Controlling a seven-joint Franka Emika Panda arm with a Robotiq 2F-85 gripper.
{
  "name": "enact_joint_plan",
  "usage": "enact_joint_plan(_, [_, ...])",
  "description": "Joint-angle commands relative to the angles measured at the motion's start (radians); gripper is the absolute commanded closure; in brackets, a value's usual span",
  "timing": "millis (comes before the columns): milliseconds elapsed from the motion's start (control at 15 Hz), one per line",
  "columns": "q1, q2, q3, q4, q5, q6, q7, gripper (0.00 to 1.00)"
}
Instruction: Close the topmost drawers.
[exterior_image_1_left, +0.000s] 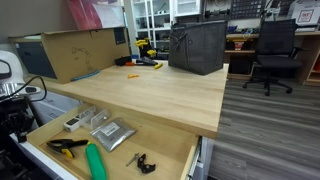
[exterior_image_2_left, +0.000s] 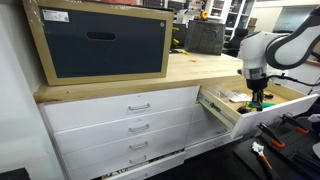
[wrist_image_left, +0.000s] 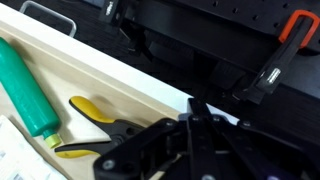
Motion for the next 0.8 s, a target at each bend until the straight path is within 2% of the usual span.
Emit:
enact_joint_plan(0, [0.005, 0.012, 0.001, 0.001, 0.003, 0.019, -0.006, 1.00])
enact_joint_plan(200, [0.020, -0.014, 0.018, 0.001, 0.061, -0.005, -0.039, 1.00])
enact_joint_plan(533, [0.060, -0.049, 0.065, 0.005, 0.252, -0.100, -0.123, 1.00])
enact_joint_plan(733, [0.088, -0.099, 0.090, -0.010, 0.314, -0.157, -0.129, 1.00])
